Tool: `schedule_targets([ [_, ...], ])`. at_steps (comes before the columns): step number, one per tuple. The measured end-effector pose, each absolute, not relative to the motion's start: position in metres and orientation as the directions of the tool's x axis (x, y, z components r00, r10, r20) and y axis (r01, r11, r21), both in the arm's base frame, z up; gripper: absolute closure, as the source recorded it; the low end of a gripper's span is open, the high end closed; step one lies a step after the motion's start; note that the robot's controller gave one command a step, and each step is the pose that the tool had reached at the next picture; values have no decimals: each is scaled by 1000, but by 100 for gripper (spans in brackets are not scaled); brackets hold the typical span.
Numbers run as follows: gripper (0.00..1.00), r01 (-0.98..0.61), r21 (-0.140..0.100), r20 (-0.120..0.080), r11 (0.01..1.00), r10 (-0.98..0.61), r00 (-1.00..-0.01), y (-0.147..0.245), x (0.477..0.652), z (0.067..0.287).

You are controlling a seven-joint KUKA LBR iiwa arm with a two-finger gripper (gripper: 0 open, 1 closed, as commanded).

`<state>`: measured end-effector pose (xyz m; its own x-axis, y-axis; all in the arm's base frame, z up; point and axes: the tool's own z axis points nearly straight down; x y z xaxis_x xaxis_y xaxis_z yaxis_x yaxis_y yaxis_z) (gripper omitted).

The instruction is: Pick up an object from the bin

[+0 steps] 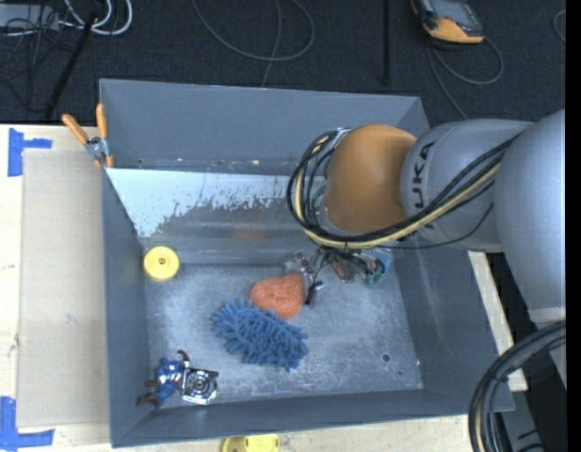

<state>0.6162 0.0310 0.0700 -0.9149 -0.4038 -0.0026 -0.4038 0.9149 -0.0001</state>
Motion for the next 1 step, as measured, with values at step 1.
schedule_targets([
  [1,100,-404,0,-3,915,-404,-915,31,616,70],
])
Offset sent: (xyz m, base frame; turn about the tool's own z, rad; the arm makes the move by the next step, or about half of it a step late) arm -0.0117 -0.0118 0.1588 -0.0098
